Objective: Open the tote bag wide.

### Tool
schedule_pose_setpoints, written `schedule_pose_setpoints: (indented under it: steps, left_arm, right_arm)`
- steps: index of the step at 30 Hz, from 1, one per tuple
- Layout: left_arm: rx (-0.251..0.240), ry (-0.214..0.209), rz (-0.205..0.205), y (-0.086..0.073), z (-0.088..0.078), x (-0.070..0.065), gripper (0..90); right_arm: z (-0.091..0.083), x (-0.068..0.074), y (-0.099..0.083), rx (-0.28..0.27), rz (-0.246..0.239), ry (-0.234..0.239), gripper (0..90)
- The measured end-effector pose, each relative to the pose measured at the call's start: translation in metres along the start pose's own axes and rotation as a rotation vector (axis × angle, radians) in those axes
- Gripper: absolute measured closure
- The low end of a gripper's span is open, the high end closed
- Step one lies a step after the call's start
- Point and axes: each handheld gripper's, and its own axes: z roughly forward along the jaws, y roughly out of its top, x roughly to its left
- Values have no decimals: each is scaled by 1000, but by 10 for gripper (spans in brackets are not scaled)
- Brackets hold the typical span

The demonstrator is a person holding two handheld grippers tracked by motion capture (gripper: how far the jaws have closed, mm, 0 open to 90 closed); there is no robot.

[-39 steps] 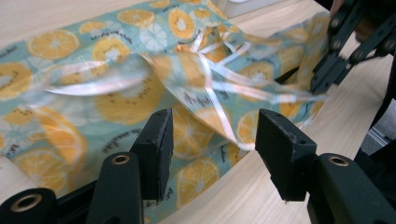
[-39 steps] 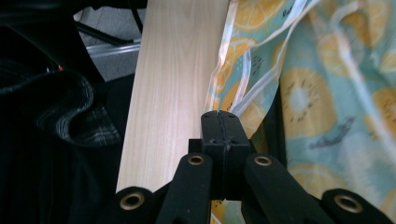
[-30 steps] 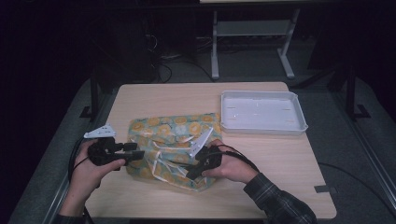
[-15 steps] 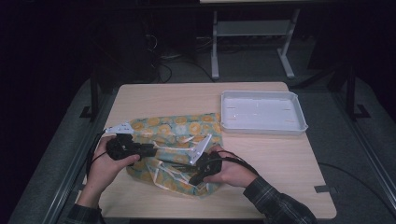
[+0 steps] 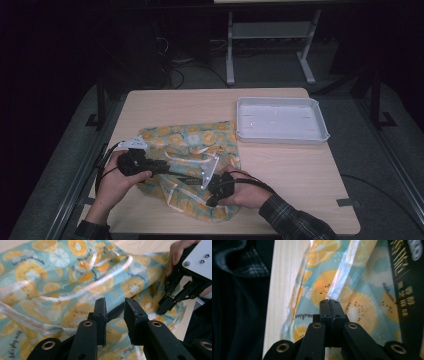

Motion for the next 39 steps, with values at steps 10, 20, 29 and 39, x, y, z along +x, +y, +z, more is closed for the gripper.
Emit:
schedule_pose_setpoints:
  steps: [10, 20, 29, 39]
  left_arm:
    - [83, 13, 5, -20, 8, -3, 773]
    - [152, 46, -48, -49, 8, 5, 787]
    - [212, 66, -78, -62, 25, 15, 795]
    - [232, 73, -83, -64, 31, 18, 811]
  right_arm:
    - [1, 0, 0, 7, 1, -1, 900]
    - [2, 2, 0, 5, -1, -9, 899]
    - [2, 5, -2, -7, -16, -35, 890]
    - [2, 4, -3, -15, 9, -15, 835]
